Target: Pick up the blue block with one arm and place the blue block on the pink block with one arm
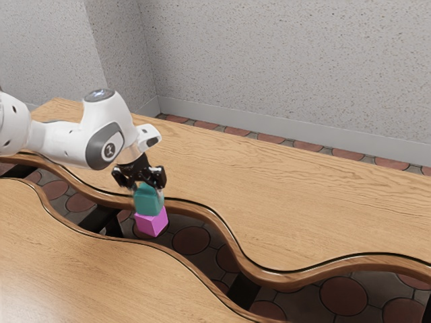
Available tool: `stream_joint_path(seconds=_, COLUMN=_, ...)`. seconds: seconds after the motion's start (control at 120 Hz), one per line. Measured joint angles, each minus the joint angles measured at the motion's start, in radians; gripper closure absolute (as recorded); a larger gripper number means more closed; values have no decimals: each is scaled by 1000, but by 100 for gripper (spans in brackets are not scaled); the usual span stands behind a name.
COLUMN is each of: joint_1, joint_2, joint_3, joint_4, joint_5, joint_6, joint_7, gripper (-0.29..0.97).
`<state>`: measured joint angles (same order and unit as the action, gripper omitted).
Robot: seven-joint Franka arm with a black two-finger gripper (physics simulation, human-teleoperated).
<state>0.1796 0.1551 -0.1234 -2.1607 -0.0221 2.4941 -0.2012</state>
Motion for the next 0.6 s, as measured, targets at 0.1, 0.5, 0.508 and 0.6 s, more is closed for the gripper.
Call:
stream_joint_path(seconds=0.1, joint_1=2, joint_2=-42, joint_3=-2, joint_4=1, joint_5=3, joint_6=1, joint_7=-3, gripper=12)
stream_joint_path(seconds=0.5, joint_1=13, joint_2=-346, joint_3=92, joint_4=402, joint_5=97, joint_6=-600, joint_7=60, gripper=2)
stream_joint_path(seconds=0.508, joint_1=13, joint_2=-347, joint_3=92, joint_4=400, joint_5=98, joint_6=-607, joint_7=61, gripper=2)
stream_joint_path(seconds=0.6, joint_1=12, joint_2=-348, joint_3=96, joint_4=382, joint_5=109, joint_6=-669, joint_7=76, gripper=1)
